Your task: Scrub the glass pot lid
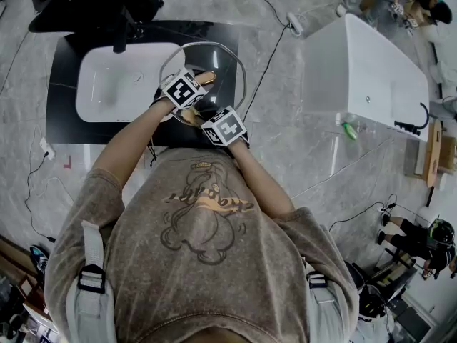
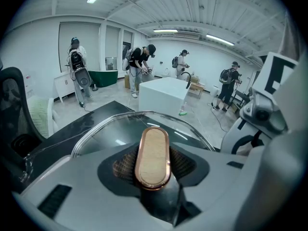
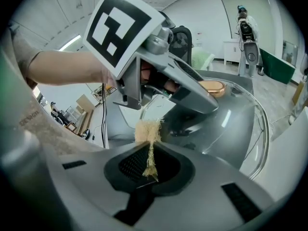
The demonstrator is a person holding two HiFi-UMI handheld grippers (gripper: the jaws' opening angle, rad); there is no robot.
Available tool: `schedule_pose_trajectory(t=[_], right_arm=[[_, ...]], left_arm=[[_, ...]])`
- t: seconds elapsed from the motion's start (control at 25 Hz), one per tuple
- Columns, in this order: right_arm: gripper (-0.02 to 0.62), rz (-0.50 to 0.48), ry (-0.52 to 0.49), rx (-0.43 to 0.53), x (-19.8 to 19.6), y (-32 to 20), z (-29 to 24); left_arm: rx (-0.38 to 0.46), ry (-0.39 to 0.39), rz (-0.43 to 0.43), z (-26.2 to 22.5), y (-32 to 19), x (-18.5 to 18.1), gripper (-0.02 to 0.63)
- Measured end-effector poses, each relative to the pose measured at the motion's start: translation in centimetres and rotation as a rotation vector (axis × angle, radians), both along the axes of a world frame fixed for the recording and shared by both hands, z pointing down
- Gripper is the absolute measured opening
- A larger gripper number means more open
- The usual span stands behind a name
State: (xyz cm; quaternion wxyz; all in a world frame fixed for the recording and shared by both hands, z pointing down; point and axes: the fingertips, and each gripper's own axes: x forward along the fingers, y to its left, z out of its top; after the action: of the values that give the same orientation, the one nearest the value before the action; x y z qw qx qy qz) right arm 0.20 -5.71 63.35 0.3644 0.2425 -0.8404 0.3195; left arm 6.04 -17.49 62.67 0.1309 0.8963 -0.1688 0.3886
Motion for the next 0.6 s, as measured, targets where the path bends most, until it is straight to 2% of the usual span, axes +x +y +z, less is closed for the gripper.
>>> schedule_pose_trajectory(t=[0.6], right_arm=[[0.037,0.072,-0.092,-0.075,3.8,0.9,0.5]], left_arm=[[-0.001,-0.002,0.017,0.2,0.2,0.2,0.183]])
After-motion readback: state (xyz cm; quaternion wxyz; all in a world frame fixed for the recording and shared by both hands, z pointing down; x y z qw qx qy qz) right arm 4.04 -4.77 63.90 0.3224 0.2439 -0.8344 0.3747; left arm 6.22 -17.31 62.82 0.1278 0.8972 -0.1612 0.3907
